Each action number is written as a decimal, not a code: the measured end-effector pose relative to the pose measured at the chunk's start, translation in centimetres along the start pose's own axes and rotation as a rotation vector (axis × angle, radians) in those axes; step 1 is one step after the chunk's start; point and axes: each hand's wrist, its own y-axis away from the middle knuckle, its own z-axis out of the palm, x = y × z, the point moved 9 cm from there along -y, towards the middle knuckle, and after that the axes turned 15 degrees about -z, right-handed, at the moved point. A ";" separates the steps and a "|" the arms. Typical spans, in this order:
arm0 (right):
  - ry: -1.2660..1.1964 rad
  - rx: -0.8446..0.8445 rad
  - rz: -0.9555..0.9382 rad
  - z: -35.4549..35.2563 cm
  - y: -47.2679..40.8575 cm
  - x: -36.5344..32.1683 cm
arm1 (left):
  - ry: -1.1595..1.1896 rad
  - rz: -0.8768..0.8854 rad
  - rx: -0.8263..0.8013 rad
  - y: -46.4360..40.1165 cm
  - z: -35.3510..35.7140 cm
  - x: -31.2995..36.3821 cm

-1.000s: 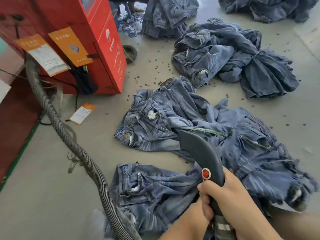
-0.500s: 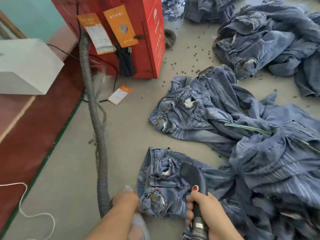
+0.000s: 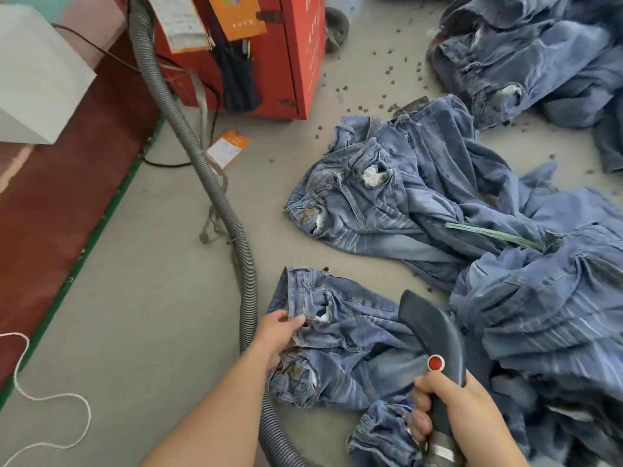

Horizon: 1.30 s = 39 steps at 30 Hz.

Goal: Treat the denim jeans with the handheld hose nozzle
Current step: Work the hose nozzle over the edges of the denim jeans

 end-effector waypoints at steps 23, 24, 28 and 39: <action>0.297 -0.263 -0.345 -0.7 9.3 -11.0 | -0.043 0.284 -0.243 23.3 1.4 4.7; 0.305 -0.249 -0.341 -1.1 9.1 -10.9 | -0.100 0.357 -0.103 23.0 0.7 4.8; 0.347 -0.231 -0.327 -1.6 8.5 -10.7 | -0.090 0.530 -0.102 22.2 0.1 5.6; 0.412 -0.346 -0.357 1.6 8.1 -9.9 | 0.376 0.170 -0.439 20.9 1.9 3.5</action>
